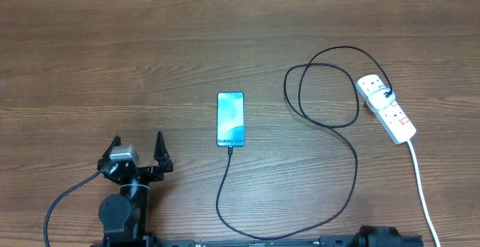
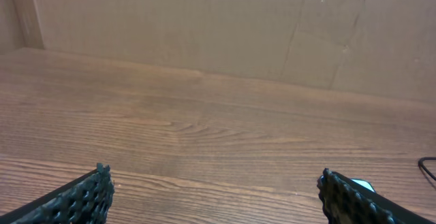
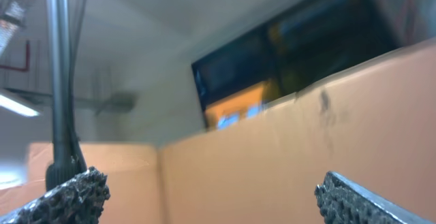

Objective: Plug charger to phone and switch on socket

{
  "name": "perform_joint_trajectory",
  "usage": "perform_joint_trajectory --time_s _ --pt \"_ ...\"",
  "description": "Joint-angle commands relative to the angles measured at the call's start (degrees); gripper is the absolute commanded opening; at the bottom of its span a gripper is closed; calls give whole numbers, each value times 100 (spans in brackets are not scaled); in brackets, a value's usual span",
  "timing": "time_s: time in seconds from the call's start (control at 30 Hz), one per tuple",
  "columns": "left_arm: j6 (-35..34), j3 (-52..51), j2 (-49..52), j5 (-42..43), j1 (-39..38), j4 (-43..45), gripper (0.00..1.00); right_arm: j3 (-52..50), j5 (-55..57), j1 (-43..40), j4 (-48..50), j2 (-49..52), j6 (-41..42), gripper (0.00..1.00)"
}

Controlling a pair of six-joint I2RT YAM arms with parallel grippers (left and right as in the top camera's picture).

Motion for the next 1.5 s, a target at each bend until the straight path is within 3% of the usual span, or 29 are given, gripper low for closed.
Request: perform_joint_trajectory --time_s 0.0,0.23,0.37,0.5,0.77,0.9,1.03,1.2,1.47 --pt "151 -20 -61 83 33 0 100 -31 33 470 -586 4 70 100" --pt "151 -20 -61 83 33 0 100 -673 1554 791 -2004 7 79 100" --pt "151 -20 -61 83 33 0 99 -1537 1668 811 -1950 7 98 100" --pt "151 -20 -61 83 33 0 100 -2824 1668 811 -868 7 101 100" --pt "151 -20 -61 83 33 0 99 -5455 1657 811 2656 7 592 100" --pt "151 -20 -61 83 33 0 100 -6225 1869 811 3534 7 597 100" --pt "151 -20 -61 83 33 0 100 -6594 2216 811 3375 7 592 100" --pt "151 -20 -61 83 33 0 100 -6616 2190 811 1917 11 531 100" --pt "153 -20 -61 83 33 0 99 -6616 2157 811 1915 66 527 100"
